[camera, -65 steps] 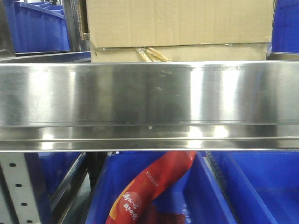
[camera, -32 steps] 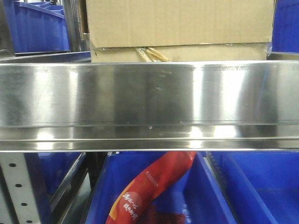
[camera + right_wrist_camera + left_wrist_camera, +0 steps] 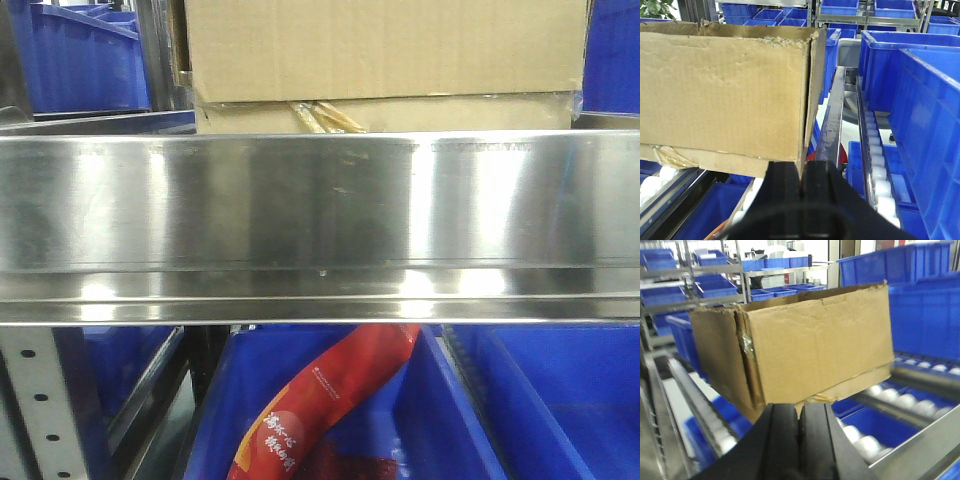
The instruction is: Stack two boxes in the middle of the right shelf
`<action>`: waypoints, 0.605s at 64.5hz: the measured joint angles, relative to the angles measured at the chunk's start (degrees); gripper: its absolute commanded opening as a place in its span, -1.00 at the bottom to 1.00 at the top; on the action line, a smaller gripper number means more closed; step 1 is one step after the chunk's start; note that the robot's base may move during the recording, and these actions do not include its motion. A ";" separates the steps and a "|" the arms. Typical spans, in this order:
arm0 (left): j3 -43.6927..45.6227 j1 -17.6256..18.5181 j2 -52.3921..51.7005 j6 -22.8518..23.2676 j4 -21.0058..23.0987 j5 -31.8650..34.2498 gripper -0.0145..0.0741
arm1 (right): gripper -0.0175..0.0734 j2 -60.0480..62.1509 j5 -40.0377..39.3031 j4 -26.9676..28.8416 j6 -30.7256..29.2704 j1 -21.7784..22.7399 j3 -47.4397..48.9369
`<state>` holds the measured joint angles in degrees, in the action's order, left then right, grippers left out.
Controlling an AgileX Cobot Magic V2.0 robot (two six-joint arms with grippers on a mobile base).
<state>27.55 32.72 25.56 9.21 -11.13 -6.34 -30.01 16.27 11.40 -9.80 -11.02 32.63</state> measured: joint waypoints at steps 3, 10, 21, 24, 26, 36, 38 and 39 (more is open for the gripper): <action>-0.44 -1.90 -0.93 -0.61 1.99 0.25 -0.92 | -0.97 0.00 0.00 0.00 0.00 0.00 0.00; -3.04 -7.85 -4.92 -5.43 4.90 0.24 -0.92 | -0.97 0.00 0.00 0.00 0.00 0.00 0.00; -9.06 -18.31 -13.64 -12.44 9.43 0.52 -0.92 | -0.97 0.00 0.00 0.00 0.00 0.00 0.00; -11.28 -21.18 -16.22 -12.84 9.97 0.52 -0.92 | -0.97 0.00 0.00 0.00 0.00 0.00 0.00; -12.55 -22.71 -17.60 -12.98 10.12 0.52 -0.92 | -0.97 0.00 0.00 0.00 0.00 0.00 0.00; -19.25 -28.95 -24.03 -13.51 10.61 0.52 -0.92 | -0.97 0.00 0.00 0.00 0.14 0.00 0.00; -20.29 -29.97 -24.66 -13.61 10.61 0.52 -0.92 | -0.97 0.00 0.00 0.00 0.14 0.00 0.00; -20.80 -30.34 -24.93 -13.61 10.61 0.52 -0.92 | -0.97 0.00 0.00 0.00 0.14 0.00 0.00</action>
<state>6.74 2.38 0.62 -4.41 -0.52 -5.82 -30.01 16.27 11.40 -9.65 -11.02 32.63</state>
